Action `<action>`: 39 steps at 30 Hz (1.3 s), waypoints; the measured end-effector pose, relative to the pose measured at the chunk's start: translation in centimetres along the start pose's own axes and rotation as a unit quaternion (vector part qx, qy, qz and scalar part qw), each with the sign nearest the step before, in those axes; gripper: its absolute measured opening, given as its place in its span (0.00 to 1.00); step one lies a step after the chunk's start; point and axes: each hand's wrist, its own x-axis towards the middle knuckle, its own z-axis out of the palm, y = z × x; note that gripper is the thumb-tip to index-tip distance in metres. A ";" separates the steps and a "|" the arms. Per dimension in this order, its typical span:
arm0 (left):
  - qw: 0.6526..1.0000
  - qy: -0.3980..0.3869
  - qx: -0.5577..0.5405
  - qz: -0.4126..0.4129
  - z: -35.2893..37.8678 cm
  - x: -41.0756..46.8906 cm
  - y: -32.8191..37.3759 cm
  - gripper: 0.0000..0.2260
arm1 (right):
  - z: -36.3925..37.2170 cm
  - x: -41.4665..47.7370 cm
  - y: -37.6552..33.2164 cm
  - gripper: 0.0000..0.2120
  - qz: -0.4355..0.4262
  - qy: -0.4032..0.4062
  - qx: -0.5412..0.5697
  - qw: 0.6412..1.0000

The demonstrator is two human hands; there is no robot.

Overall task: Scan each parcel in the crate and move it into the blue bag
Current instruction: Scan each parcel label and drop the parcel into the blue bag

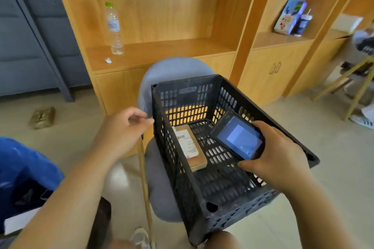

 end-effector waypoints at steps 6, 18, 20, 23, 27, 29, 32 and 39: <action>0.979 -0.143 0.115 0.088 10.5 6.0 3.5 0.09 | 0.9 2.4 3.8 0.43 0.030 -0.042 -0.035 0.998; 0.648 -0.465 0.575 0.184 27.1 15.5 -1.1 0.35 | 3.7 8.6 8.7 0.37 0.006 -0.079 -0.063 0.995; 0.592 -0.480 0.607 0.225 28.9 16.4 -1.7 0.41 | 4.3 9.5 9.2 0.36 0.007 -0.074 -0.069 0.995; 0.503 -0.511 0.642 0.271 31.2 16.8 -3.1 0.46 | 5.3 10.6 10.0 0.37 0.013 -0.067 -0.074 0.995; 0.453 -0.546 0.659 0.249 33.2 16.3 -6.1 0.47 | 6.8 11.1 10.6 0.37 0.017 -0.067 -0.061 0.996; 0.446 -0.554 0.659 0.243 33.6 16.2 -6.9 0.45 | 7.2 11.1 11.0 0.37 0.018 -0.071 -0.053 0.996; 0.454 -0.549 0.651 0.262 34.1 16.1 -6.4 0.42 | 7.5 11.2 11.3 0.40 0.019 -0.064 -0.054 0.996; 0.464 -0.539 0.667 0.223 32.7 17.4 -4.0 0.43 | 7.5 11.3 11.4 0.40 0.025 -0.056 -0.040 0.997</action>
